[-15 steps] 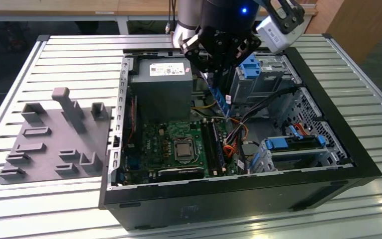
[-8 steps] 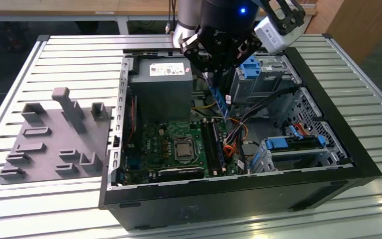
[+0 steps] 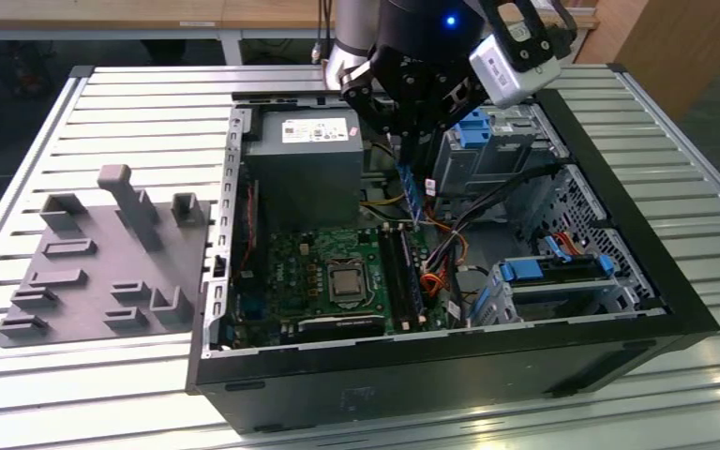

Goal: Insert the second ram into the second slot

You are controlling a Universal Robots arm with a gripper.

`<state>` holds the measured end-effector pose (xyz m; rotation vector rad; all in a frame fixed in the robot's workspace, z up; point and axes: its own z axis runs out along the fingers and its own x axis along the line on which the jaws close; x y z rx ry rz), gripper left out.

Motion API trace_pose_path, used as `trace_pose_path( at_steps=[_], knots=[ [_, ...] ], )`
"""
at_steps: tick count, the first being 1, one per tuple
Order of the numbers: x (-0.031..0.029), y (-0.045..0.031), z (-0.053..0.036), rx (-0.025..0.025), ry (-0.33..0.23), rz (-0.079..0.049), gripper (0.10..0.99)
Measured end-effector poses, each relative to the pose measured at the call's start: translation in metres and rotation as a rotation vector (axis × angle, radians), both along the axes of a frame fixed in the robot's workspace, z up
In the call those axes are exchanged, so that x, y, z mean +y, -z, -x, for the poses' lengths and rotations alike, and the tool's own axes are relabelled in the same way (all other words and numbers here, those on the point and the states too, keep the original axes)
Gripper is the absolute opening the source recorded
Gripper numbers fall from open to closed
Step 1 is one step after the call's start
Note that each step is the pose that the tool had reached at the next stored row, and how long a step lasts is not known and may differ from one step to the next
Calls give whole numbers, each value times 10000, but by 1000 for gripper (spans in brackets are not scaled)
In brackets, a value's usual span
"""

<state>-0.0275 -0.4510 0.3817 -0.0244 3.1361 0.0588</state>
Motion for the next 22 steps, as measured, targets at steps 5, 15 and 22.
trace_pose_path(
  at_steps=[5, 15, 22],
  knots=[
    [0, 2, 1, 0, 714, 1, 114],
    [0, 28, 2, -4, 873, 88, 114],
    [0, 58, 2, -4, 874, 89, 114]
  ],
)
